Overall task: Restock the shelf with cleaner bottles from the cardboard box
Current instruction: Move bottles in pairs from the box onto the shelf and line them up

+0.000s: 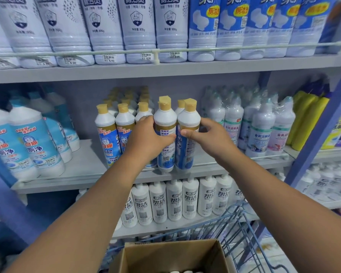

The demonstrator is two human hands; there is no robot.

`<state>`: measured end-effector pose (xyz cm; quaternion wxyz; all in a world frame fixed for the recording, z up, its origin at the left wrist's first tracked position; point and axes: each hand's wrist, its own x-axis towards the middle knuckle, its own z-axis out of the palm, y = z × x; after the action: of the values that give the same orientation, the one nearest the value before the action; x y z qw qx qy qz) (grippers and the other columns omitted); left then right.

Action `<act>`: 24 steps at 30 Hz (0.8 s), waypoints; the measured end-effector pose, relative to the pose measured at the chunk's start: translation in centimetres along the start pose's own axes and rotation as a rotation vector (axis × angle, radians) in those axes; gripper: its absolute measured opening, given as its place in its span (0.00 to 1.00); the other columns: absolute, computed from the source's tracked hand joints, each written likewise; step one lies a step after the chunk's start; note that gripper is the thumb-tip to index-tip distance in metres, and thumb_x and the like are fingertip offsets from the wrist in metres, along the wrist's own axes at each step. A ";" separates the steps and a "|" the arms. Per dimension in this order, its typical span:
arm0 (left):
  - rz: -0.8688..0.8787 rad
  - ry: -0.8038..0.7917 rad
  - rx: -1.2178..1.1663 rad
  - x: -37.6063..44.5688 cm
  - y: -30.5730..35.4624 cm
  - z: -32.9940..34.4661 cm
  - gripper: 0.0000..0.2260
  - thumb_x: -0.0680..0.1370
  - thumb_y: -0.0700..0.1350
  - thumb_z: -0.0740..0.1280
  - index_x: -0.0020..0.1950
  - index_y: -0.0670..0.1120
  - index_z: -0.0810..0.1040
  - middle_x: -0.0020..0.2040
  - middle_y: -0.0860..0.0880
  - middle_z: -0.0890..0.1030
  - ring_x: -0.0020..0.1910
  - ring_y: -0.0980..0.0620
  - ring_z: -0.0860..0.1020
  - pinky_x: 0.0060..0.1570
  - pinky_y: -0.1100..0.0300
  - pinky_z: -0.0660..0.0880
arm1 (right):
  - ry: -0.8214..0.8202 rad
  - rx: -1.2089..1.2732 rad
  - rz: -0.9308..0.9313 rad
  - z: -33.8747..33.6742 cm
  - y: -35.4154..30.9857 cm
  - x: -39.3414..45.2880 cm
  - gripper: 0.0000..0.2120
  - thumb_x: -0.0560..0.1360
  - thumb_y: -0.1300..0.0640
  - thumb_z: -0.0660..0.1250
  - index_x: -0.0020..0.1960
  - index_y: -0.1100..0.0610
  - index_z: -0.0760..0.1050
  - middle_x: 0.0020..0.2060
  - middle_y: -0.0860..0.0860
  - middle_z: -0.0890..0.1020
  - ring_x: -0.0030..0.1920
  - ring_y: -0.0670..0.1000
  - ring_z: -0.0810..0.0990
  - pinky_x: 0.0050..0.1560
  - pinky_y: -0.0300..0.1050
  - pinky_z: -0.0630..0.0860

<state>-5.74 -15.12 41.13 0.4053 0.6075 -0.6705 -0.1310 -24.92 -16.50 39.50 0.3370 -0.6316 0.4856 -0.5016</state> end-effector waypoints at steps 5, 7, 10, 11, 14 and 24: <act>0.021 -0.028 0.091 0.8 1.0 -0.2 0.20 0.68 0.55 0.78 0.54 0.49 0.76 0.51 0.51 0.80 0.46 0.52 0.78 0.43 0.56 0.75 | 0.021 0.103 0.043 0.1 0.2 0.8 0.11 0.71 0.53 0.78 0.51 0.46 0.83 0.47 0.47 0.85 0.49 0.49 0.83 0.50 0.47 0.80; 0.015 -0.027 0.086 1.0 1.2 -0.2 0.19 0.69 0.55 0.77 0.54 0.49 0.76 0.50 0.52 0.80 0.46 0.52 0.78 0.43 0.57 0.75 | 0.029 0.097 0.054 0.2 0.3 1.3 0.13 0.70 0.52 0.79 0.54 0.48 0.83 0.48 0.47 0.86 0.50 0.49 0.84 0.52 0.49 0.81; -0.014 -0.027 0.067 1.5 1.2 0.0 0.18 0.69 0.55 0.77 0.53 0.49 0.77 0.47 0.53 0.80 0.46 0.52 0.79 0.45 0.54 0.78 | 0.023 0.097 0.050 0.2 0.4 1.8 0.16 0.70 0.52 0.78 0.57 0.49 0.83 0.49 0.47 0.86 0.51 0.48 0.84 0.54 0.49 0.81; -0.024 -0.024 0.061 1.7 1.2 0.1 0.18 0.69 0.55 0.77 0.53 0.49 0.77 0.47 0.53 0.80 0.46 0.51 0.80 0.47 0.53 0.79 | 0.021 0.098 0.051 0.2 0.4 1.9 0.17 0.71 0.52 0.78 0.58 0.49 0.83 0.50 0.46 0.86 0.52 0.48 0.84 0.55 0.50 0.81; -0.047 -0.017 0.059 2.1 1.3 0.4 0.18 0.69 0.55 0.77 0.52 0.49 0.76 0.47 0.52 0.81 0.46 0.50 0.81 0.47 0.50 0.80 | 0.021 0.104 0.055 0.4 0.6 2.5 0.17 0.71 0.52 0.78 0.59 0.50 0.82 0.51 0.46 0.86 0.53 0.47 0.84 0.56 0.51 0.81; -0.074 0.038 0.122 3.2 1.4 1.5 0.21 0.70 0.53 0.78 0.56 0.44 0.76 0.52 0.47 0.81 0.49 0.46 0.80 0.44 0.55 0.74 | 0.014 0.162 0.080 0.7 1.8 4.6 0.17 0.69 0.52 0.79 0.57 0.52 0.83 0.50 0.48 0.87 0.53 0.52 0.85 0.59 0.58 0.80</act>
<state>-7.63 -18.22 42.33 0.3753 0.6578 -0.6463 -0.0932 -24.60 -21.41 39.09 0.4034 -0.5789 0.4706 -0.5298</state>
